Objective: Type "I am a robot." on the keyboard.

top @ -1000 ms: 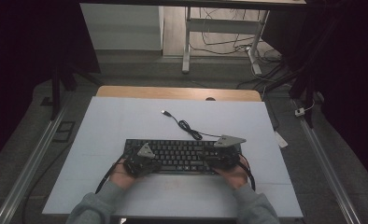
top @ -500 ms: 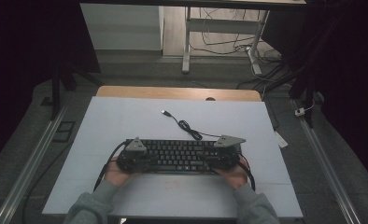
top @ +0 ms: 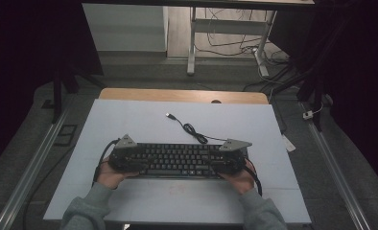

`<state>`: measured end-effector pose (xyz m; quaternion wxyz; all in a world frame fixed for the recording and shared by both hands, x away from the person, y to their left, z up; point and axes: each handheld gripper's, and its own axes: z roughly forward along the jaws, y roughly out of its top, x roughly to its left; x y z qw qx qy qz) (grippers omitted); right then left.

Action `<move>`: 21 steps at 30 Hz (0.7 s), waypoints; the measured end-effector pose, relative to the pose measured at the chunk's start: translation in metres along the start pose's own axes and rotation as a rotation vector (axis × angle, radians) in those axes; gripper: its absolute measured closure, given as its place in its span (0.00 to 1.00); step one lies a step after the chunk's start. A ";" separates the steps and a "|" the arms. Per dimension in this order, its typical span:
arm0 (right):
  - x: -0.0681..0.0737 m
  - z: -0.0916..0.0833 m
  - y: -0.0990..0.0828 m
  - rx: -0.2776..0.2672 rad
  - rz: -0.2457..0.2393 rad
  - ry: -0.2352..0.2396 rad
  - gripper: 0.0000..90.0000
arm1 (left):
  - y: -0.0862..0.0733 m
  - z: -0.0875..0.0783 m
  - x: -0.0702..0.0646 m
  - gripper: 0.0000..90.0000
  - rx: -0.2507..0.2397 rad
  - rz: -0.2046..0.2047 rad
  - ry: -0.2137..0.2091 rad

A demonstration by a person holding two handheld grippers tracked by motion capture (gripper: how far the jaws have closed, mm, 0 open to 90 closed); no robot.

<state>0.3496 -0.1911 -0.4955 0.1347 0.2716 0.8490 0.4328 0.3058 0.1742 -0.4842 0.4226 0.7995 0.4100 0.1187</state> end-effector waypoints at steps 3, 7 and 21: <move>0.000 0.000 0.000 0.001 -0.001 -0.001 0.59 | 0.000 -0.002 0.003 0.40 -0.001 -0.010 0.006; 0.001 0.000 0.000 0.001 -0.004 0.001 0.59 | -0.001 -0.004 0.005 0.39 -0.006 -0.021 0.014; 0.001 0.000 0.001 0.000 -0.006 -0.002 0.59 | -0.003 -0.006 0.013 0.38 -0.002 -0.036 0.046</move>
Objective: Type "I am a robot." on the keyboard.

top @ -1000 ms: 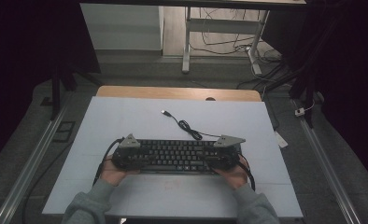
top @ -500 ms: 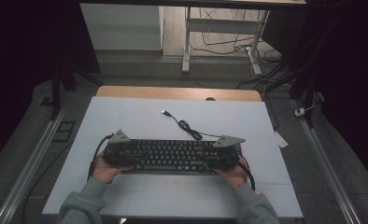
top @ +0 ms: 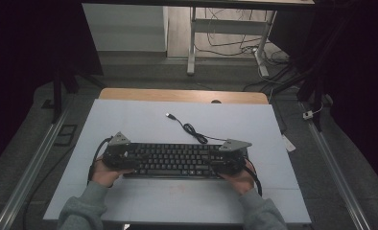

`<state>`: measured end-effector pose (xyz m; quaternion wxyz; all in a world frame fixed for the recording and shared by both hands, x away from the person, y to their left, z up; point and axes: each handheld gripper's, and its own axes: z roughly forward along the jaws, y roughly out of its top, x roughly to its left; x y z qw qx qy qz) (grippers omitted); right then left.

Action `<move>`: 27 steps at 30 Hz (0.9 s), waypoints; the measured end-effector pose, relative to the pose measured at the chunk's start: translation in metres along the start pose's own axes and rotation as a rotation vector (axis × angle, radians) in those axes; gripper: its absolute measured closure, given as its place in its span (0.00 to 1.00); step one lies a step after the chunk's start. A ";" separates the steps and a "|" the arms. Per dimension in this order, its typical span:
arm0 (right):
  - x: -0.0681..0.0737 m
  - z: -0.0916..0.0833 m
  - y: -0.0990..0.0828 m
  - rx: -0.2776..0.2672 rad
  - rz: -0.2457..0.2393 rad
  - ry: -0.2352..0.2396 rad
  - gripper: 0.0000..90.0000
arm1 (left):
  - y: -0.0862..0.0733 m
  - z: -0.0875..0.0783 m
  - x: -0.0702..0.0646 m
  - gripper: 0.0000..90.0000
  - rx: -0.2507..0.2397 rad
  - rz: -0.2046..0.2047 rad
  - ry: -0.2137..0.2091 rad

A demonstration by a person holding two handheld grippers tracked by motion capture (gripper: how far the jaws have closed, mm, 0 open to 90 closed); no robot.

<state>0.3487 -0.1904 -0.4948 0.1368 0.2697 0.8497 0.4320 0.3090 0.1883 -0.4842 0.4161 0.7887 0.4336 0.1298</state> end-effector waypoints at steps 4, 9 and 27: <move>0.000 0.000 0.000 0.002 0.000 0.000 0.59 | -0.001 0.001 0.002 0.40 0.008 -0.003 0.016; 0.000 0.000 0.000 0.002 -0.003 -0.001 0.59 | -0.002 -0.001 0.005 0.48 -0.001 -0.008 0.030; 0.001 0.003 -0.001 0.014 -0.006 0.002 0.59 | -0.009 0.005 0.011 0.84 0.047 0.007 0.041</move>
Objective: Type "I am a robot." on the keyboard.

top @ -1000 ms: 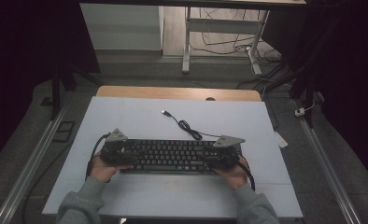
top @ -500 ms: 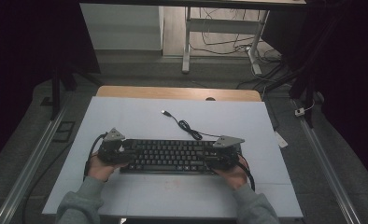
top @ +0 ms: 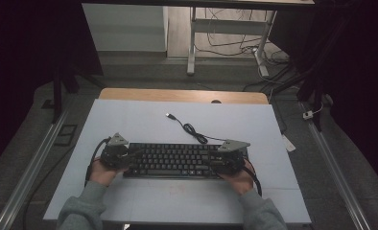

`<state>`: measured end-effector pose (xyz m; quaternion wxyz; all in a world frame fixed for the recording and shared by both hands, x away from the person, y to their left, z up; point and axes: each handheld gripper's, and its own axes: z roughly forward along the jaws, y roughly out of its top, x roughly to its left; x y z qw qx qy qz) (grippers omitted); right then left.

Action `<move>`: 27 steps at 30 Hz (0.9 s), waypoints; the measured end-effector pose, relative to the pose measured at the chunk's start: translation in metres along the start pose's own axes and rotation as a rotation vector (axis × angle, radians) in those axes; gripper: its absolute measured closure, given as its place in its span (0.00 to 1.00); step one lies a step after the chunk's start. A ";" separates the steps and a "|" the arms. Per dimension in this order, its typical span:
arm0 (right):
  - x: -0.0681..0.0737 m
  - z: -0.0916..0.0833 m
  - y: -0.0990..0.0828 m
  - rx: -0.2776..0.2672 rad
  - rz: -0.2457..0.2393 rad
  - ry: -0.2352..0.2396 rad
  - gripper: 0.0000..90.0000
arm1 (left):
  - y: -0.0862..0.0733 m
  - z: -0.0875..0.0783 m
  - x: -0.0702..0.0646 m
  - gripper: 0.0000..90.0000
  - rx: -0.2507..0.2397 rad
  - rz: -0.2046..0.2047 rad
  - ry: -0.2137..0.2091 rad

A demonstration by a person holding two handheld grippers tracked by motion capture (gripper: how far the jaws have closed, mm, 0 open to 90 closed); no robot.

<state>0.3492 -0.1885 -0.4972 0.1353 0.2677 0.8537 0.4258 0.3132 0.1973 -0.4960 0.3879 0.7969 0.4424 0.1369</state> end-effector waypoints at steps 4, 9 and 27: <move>0.000 0.000 0.000 0.004 -0.001 -0.002 0.59 | -0.001 0.003 0.000 0.97 0.025 0.015 -0.007; 0.000 0.001 -0.001 0.005 -0.001 -0.001 0.59 | -0.003 0.009 -0.001 0.98 0.060 0.030 -0.003; 0.000 0.001 -0.001 0.003 -0.002 -0.001 0.59 | -0.007 0.022 -0.003 0.98 0.134 0.053 0.034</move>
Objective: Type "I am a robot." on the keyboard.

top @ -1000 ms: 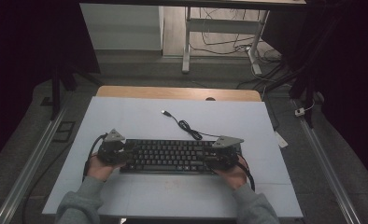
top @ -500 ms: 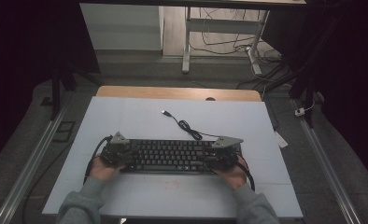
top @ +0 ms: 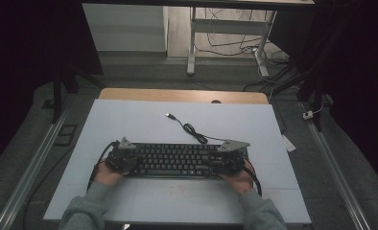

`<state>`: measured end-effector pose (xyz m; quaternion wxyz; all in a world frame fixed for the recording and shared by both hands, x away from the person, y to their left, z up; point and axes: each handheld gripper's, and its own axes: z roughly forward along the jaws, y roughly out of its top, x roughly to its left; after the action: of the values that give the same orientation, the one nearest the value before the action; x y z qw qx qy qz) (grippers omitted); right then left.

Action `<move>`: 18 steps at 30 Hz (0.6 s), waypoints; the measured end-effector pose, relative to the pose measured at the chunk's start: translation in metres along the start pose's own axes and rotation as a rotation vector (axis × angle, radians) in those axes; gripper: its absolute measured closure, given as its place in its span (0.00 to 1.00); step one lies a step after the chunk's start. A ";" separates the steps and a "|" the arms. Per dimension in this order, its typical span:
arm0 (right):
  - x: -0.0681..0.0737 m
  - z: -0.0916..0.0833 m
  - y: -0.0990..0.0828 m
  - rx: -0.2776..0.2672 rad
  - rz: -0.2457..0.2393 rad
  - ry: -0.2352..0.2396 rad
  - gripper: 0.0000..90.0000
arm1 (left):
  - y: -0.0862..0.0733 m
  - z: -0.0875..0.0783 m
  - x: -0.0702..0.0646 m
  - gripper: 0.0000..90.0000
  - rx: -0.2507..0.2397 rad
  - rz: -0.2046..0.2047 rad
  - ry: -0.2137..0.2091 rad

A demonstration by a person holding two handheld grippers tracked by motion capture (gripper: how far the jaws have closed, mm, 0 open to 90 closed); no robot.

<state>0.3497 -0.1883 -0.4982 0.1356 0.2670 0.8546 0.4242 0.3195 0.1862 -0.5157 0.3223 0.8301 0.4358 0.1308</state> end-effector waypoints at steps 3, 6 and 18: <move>0.000 0.000 0.000 0.001 0.000 0.000 0.59 | 0.000 0.001 0.000 0.98 0.007 0.002 0.002; 0.000 0.000 0.000 0.001 0.000 0.000 0.59 | 0.000 0.002 0.000 0.98 0.010 0.003 0.002; 0.000 0.000 0.000 0.002 0.000 0.000 0.59 | 0.000 0.000 -0.001 0.98 -0.014 0.001 0.000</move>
<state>0.3496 -0.1879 -0.4985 0.1356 0.2671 0.8550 0.4233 0.3187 0.1858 -0.5155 0.3279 0.8281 0.4345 0.1342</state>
